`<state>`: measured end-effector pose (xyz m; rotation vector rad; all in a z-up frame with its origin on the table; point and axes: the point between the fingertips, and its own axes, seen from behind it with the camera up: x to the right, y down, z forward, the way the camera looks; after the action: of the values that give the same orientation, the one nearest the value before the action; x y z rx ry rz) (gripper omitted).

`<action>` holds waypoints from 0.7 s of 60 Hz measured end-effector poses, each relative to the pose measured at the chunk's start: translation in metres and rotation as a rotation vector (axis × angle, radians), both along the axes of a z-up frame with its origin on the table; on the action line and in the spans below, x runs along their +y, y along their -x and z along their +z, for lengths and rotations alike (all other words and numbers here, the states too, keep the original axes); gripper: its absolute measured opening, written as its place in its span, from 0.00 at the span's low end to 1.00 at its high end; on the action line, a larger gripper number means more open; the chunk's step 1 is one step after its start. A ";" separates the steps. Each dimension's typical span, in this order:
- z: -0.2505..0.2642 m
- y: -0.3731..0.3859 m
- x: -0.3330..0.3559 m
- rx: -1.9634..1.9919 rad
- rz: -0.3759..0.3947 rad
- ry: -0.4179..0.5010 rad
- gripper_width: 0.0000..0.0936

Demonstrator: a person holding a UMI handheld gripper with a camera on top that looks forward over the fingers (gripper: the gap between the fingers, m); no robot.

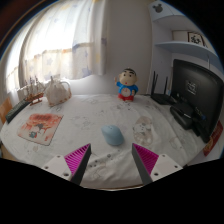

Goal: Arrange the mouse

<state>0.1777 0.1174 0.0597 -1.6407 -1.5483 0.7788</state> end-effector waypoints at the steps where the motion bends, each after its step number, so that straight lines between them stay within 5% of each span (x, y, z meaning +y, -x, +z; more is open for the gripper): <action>1: -0.003 0.004 0.001 0.000 0.002 0.002 0.91; 42: -0.076 0.133 0.034 -0.089 0.024 0.057 0.91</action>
<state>0.0442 0.1518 -0.0164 -1.7216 -1.6241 0.7785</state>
